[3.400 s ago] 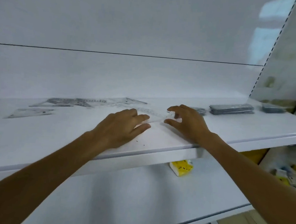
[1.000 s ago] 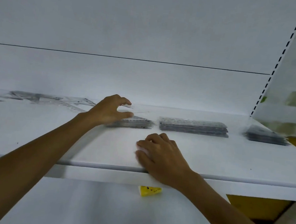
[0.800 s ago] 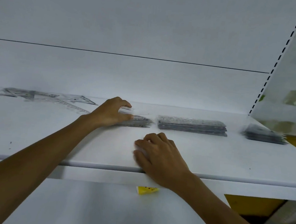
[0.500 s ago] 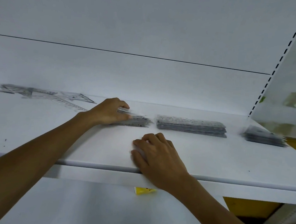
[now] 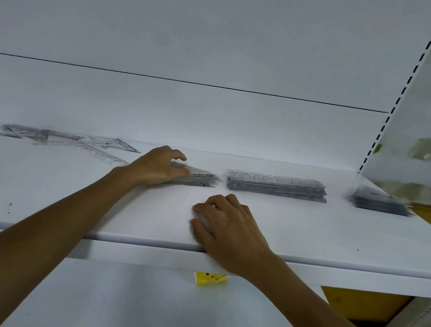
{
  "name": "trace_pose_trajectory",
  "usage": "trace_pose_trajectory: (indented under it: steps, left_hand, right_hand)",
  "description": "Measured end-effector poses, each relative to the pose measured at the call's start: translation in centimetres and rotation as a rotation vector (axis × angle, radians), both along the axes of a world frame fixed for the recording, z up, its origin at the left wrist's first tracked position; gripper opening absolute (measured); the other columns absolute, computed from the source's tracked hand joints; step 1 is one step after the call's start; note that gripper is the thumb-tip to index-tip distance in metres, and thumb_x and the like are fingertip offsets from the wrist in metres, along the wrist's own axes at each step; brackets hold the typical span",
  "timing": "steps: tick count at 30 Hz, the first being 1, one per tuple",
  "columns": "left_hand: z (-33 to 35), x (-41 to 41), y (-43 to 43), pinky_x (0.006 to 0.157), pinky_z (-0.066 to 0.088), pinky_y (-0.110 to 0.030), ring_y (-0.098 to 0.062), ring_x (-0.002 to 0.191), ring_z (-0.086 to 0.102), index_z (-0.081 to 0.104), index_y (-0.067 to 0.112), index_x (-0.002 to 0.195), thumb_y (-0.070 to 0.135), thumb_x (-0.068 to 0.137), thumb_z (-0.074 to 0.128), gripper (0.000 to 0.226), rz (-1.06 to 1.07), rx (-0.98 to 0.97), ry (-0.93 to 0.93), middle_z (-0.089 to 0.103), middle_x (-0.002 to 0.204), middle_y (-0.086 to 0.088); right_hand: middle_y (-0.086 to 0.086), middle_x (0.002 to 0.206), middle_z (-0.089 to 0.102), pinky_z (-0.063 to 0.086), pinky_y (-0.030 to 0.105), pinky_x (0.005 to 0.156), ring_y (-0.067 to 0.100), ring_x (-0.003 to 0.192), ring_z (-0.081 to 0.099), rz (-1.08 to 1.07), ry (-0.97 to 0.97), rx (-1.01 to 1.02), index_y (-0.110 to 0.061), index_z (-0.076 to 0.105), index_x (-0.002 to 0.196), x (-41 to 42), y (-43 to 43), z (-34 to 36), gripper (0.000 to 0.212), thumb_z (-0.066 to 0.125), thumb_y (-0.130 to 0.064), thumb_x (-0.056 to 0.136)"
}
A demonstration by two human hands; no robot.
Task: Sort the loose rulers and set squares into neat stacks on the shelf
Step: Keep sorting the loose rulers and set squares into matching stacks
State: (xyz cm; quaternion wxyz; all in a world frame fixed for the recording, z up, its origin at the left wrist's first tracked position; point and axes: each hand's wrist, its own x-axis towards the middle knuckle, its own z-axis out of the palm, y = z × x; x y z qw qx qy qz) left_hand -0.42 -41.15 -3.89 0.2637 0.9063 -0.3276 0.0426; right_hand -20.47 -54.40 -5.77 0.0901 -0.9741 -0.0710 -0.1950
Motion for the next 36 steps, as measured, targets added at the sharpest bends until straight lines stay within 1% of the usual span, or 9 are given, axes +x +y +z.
trace_pose_trajectory:
  steps: [4, 7, 9, 13, 17, 24, 28, 32, 36]
  left_hand:
    - [0.6, -0.3, 2.2, 0.093, 0.033, -0.03, -0.018, 0.121, 0.043, 0.055, 0.028, 0.118, 0.045, 0.082, 0.061, 0.041, 0.043, -0.024, -0.084, 0.05, 0.127, -0.001]
    - [1.0, -0.9, 5.1, 0.096, 0.034, -0.031, -0.019, 0.121, 0.043, 0.057, 0.026, 0.115, 0.04, 0.081, 0.063, 0.037, 0.093, -0.043, -0.116, 0.051, 0.126, -0.001]
    - [1.1, -1.3, 7.5, 0.098, 0.035, -0.033, -0.018, 0.121, 0.045, 0.058, 0.025, 0.113, 0.037, 0.081, 0.065, 0.035, 0.133, -0.062, -0.152, 0.053, 0.125, 0.001]
    - [0.7, -1.8, 13.7, 0.092, 0.031, -0.027, -0.019, 0.119, 0.046, 0.06, 0.025, 0.111, 0.036, 0.081, 0.065, 0.033, 0.238, -0.053, -0.193, 0.055, 0.125, 0.001]
    - [0.1, -0.4, 20.1, 0.09, 0.033, -0.026, -0.018, 0.114, 0.049, 0.06, 0.023, 0.111, 0.034, 0.083, 0.064, 0.031, 0.324, -0.04, -0.146, 0.057, 0.122, 0.0]
    - [-0.1, 5.2, 28.3, 0.084, 0.03, -0.019, -0.006, 0.101, 0.049, 0.061, 0.022, 0.109, 0.03, 0.084, 0.064, 0.027, 0.315, -0.037, -0.168, 0.06, 0.119, 0.003]
    - [0.1, 8.8, 32.6, 0.084, 0.03, -0.017, -0.01, 0.106, 0.05, 0.061, 0.018, 0.112, 0.026, 0.083, 0.065, 0.03, 0.301, -0.032, -0.179, 0.06, 0.118, 0.001]
    - [0.1, 11.9, 36.1, 0.087, 0.032, -0.023, -0.019, 0.112, 0.051, 0.06, 0.017, 0.114, 0.026, 0.084, 0.064, 0.031, 0.327, 0.002, -0.16, 0.058, 0.12, -0.003]
    - [-0.1, 14.2, 38.4, 0.091, 0.033, -0.028, -0.023, 0.116, 0.048, 0.056, 0.016, 0.119, 0.028, 0.086, 0.061, 0.036, 0.338, 0.073, -0.129, 0.054, 0.125, -0.007]
  right_hand:
    - [-0.004, 0.119, 0.048, 0.028, 0.033, 0.093, 0.017, 0.112, 0.038, -0.004, 0.041, 0.061, -0.028, 0.052, 0.118, 1.2, -0.5, 0.2, 0.034, 0.042, -0.044, 0.09]
    - [0.001, 0.118, 0.052, 0.032, 0.034, 0.094, 0.021, 0.113, 0.04, 0.006, 0.047, 0.04, -0.021, 0.055, 0.115, 3.2, -0.5, 0.6, 0.032, 0.046, -0.038, 0.089]
    - [0.005, 0.119, 0.055, 0.032, 0.032, 0.096, 0.022, 0.114, 0.042, 0.055, 0.013, 0.079, -0.015, 0.057, 0.114, 4.8, 0.1, 1.0, 0.03, 0.049, -0.03, 0.089]
    - [0.008, 0.112, 0.06, 0.036, 0.028, 0.086, 0.023, 0.105, 0.047, 0.146, -0.116, 0.1, -0.009, 0.059, 0.112, 8.6, 2.9, 2.9, 0.027, 0.053, -0.019, 0.088]
    - [0.006, 0.112, 0.059, 0.038, 0.029, 0.087, 0.021, 0.107, 0.047, 0.171, -0.133, 0.098, -0.012, 0.057, 0.114, 13.1, 6.8, 4.4, 0.028, 0.054, -0.023, 0.088]
    - [0.008, 0.116, 0.055, 0.033, 0.025, 0.083, 0.022, 0.11, 0.046, 0.115, -0.002, 0.067, -0.011, 0.055, 0.118, 20.5, 13.1, 4.1, 0.033, 0.054, -0.023, 0.088]
    - [0.009, 0.117, 0.057, 0.031, 0.022, 0.08, 0.024, 0.109, 0.05, 0.047, 0.036, 0.087, -0.01, 0.056, 0.115, 24.6, 15.7, 3.8, 0.031, 0.055, -0.024, 0.088]
    - [0.01, 0.119, 0.057, 0.034, 0.025, 0.083, 0.024, 0.11, 0.051, -0.006, 0.097, 0.096, -0.009, 0.055, 0.116, 27.7, 17.8, 3.2, 0.033, 0.057, -0.025, 0.087]
    - [0.009, 0.13, 0.052, 0.034, 0.028, 0.095, 0.024, 0.121, 0.046, -0.022, 0.182, 0.046, -0.01, 0.049, 0.125, 30.1, 19.8, 2.5, 0.04, 0.054, -0.025, 0.088]
